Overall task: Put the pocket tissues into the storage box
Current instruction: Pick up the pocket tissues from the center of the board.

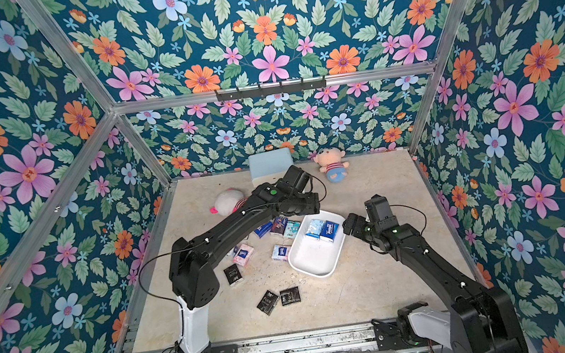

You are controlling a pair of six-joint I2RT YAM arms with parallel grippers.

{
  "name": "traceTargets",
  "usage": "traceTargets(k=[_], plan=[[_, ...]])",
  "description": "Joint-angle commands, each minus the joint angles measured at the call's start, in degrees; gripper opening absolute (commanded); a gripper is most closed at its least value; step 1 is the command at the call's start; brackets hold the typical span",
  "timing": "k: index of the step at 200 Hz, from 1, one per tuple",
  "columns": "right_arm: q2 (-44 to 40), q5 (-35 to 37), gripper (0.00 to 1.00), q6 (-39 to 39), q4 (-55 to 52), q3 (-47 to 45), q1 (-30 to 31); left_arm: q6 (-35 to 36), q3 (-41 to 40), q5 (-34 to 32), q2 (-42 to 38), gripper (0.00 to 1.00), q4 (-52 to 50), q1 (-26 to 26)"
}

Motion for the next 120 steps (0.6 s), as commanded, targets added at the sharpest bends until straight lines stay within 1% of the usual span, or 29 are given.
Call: traceTargets(k=[1, 28, 49, 63, 89, 101, 120], plan=[[0.8, -1.3, 0.93, -0.6, 2.4, 1.1, 0.9, -6.7, -8.1, -2.2, -5.4, 0.77, 5.0, 2.4], [3.0, 0.0, 0.93, -1.8, 2.4, 4.1, 2.6, -11.4, -20.1, -4.6, -12.9, 0.78, 7.1, 6.1], [5.3, -0.2, 0.93, -2.1, 3.0, 6.3, 3.4, -11.9, -26.2, -6.3, -16.9, 0.78, 6.9, 8.1], [6.5, -0.5, 0.93, -1.9, 4.0, 7.1, 3.7, -9.8, -28.8, -6.7, -18.3, 0.78, 5.7, 9.7], [8.7, -1.1, 0.93, -1.4, 4.6, 8.0, 4.0, -2.4, -32.0, -7.7, -19.1, 0.78, 2.7, 12.3], [9.2, -1.3, 0.93, -1.4, 4.7, 8.1, 4.2, 0.3, -32.2, -10.1, -18.8, 0.78, -0.3, 12.8], [9.5, -0.6, 0.93, -1.6, 4.1, 8.2, 4.1, 2.4, -32.1, -15.3, -18.4, 0.78, -4.8, 13.6]])
